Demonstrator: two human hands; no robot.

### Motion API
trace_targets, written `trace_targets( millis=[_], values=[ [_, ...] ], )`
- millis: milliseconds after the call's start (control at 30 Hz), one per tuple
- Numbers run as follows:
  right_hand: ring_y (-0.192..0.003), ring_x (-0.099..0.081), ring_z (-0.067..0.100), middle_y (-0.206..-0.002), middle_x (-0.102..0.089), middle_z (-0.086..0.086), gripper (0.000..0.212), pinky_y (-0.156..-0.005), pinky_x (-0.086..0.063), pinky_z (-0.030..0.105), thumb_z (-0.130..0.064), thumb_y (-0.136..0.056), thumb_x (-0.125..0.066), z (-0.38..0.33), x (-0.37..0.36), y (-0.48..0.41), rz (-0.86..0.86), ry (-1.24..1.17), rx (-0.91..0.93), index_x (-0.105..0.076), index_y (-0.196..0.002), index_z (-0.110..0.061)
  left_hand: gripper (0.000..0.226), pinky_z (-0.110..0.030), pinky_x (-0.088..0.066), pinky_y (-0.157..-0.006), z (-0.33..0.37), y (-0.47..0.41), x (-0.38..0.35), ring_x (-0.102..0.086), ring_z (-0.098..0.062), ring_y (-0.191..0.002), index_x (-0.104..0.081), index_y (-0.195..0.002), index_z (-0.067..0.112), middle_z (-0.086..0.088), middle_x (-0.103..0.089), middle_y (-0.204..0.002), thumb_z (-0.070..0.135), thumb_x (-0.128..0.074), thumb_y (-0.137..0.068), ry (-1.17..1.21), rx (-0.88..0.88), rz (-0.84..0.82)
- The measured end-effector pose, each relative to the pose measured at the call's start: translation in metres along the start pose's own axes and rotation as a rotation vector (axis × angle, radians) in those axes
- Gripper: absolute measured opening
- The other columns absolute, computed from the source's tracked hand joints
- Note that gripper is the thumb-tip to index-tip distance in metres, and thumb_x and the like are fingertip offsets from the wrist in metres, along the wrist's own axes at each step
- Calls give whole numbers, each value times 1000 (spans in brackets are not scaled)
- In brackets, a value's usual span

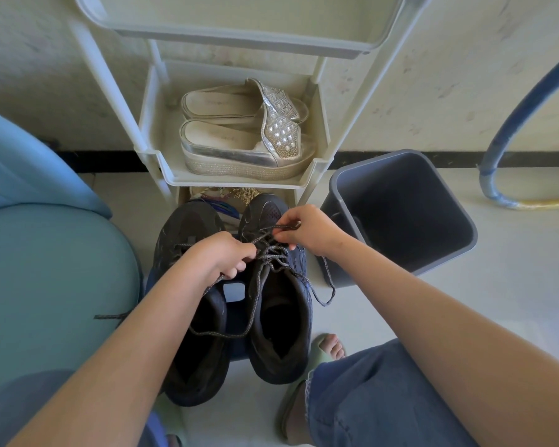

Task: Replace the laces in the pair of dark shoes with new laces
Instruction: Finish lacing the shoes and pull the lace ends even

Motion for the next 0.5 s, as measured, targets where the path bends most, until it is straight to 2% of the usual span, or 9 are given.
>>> trace_targets(
  millis=[100, 200, 300, 433, 500],
  values=[
    [-59, -55, 7, -67, -60, -2, 13, -62, -40, 9, -14, -90, -65, 0, -1, 0, 1, -6, -1, -67, -98, -5, 19, -22, -13, -45, 1, 2, -1, -16, -11, -41, -40, -74, 14, 3, -29, -49, 15, -49, -92, -2, 8, -13],
    [-55, -54, 7, -64, -58, -3, 9, -63, -43, 14, -12, -90, -64, 1, 3, 0, 18, -42, -11, -66, -96, -6, 18, -20, -13, -41, 3, 5, 0, -16, -10, -37, -40, -76, 13, 4, -28, -46, 15, -48, -92, -21, 17, -17],
    [-55, -54, 8, -72, -61, -4, 3, -66, -46, 15, -7, -89, -65, -1, 5, 1, 24, -77, 13, -64, -91, -9, 13, -21, -12, -44, 4, 5, 0, -15, -11, -41, -40, -83, 11, 2, -27, -51, 15, -47, -92, -58, 18, 4],
    [-60, -56, 8, -92, -69, 3, 10, -72, -52, 23, 0, -86, -65, -2, 10, 2, 52, -81, 42, -65, -91, -9, 5, -23, -12, -48, 5, 2, 1, -15, -13, -45, -43, -89, 11, 0, -28, -53, 14, -47, -92, -39, 7, 38],
    [-66, -57, 3, -89, -68, -1, 11, -68, -50, 12, 0, -84, -67, -3, 14, 2, 19, -49, 81, -69, -92, -7, 8, -22, -12, -47, 4, 2, 2, -16, -12, -43, -43, -89, 11, 1, -29, -51, 15, -49, -92, -37, -4, 46]
  ],
)
Point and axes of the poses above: each hand's wrist, its own y-axis away from the middle knuckle, its own x-axis out of the back of the hand, z = x × y, the point moved 5 cm from there along -y, towards the middle knuckle
